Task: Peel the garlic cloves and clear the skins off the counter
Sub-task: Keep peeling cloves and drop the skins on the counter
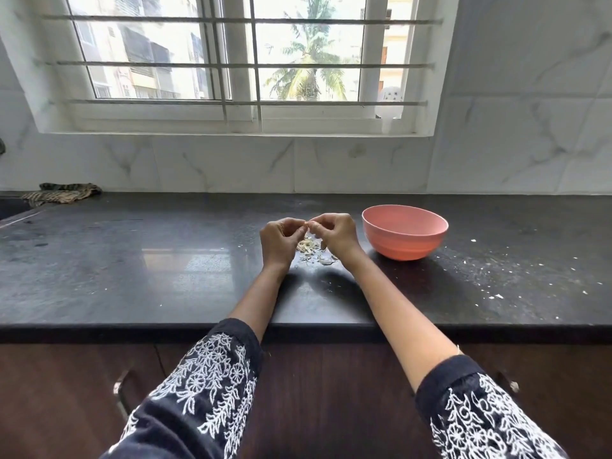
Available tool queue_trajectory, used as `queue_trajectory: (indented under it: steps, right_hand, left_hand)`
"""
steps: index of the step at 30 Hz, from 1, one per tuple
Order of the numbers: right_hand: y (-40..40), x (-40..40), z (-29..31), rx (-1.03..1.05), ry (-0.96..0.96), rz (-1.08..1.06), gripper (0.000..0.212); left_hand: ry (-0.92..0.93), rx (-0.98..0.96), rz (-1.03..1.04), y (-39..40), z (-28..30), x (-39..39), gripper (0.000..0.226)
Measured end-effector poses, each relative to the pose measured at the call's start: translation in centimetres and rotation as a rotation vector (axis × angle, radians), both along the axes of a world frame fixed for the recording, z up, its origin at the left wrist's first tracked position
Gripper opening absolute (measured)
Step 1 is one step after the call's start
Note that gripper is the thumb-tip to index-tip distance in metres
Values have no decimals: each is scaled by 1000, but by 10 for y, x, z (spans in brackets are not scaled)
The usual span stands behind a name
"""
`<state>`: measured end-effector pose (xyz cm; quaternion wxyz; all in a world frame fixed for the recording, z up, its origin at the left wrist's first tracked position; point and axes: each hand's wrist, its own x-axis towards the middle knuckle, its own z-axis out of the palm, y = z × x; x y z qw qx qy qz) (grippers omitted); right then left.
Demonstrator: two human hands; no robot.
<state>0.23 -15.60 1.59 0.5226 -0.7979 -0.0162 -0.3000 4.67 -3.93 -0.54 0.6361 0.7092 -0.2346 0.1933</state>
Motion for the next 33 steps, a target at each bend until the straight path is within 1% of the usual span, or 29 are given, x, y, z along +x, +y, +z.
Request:
queue_trajectory:
  steps: [3,5,10,14,19,21,23,25,28,31,33]
  right_hand:
    - [0,-2,0,164,10,92,6]
    - [-1,-5,0,238,16,156,8]
    - [-1,-9,3,261,27,187,10]
    - [1,-10,4,227,-17,115,4]
    - [5,-7,3,186,-49,14,15]
    - [6,-4,2,186,-45,-27,22]
    - [7,-3,1,194,-34,-49,24]
    - [8,-2,1,254,-21,2,20]
    - [8,-2,0,357,11,83,10]
    - [6,1,-3,326,39,67,8]
    - [5,2,-3,321,64,100,8]
  left_hand:
    - [-73,16,37,-1,0,-1,8]
    - [-95,16,55,-1,0,-2,9]
    - [-140,50,67,1,0,-2,8]
    - [-193,109,70,-1,1,-5,8]
    - [-176,82,47,-1,2,-7,9]
    - [-176,103,40,-2,2,-8,8]
    - [-181,120,48,-4,2,-9,8]
    - [-148,73,51,-3,2,-9,7]
    - [17,-68,-28,0,2,-4,6]
    - [144,-164,-108,-1,0,-1,7]
    - [176,-185,-129,-2,1,-3,8]
